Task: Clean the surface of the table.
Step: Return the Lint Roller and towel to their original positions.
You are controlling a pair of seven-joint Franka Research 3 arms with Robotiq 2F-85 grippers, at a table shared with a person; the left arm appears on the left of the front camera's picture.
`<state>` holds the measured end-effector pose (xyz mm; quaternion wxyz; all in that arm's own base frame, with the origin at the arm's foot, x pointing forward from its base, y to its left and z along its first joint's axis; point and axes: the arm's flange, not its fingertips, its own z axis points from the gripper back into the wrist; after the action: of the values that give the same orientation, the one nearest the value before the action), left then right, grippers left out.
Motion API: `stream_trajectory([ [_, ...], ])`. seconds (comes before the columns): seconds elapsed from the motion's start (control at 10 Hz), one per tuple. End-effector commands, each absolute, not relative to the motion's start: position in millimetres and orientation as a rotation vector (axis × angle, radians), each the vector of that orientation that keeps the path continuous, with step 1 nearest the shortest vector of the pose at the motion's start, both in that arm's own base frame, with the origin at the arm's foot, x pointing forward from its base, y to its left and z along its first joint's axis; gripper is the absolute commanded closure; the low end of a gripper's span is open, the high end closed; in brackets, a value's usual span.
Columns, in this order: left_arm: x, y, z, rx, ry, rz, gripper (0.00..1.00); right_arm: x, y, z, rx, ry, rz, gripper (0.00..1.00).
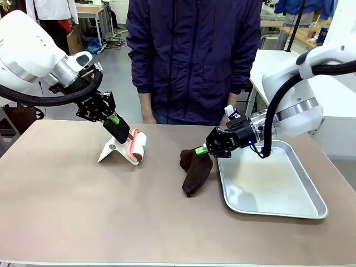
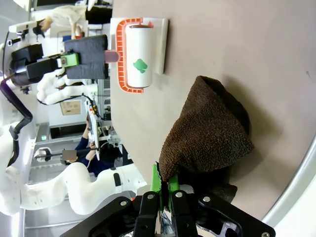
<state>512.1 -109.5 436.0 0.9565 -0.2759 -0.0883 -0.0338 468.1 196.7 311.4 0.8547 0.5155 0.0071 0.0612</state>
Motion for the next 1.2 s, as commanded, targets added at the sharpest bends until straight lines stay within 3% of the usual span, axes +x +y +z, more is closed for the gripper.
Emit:
stream_trajectory([
  [0.0,520,-113,437,-0.522,-0.178,-0.069,0.78,477,211,307,1.030,0.032,0.101,0.94],
  [1.1,529,-118,424,-0.447,-0.178,0.059,0.78,466,210,296,1.066,0.019,0.135,0.94],
])
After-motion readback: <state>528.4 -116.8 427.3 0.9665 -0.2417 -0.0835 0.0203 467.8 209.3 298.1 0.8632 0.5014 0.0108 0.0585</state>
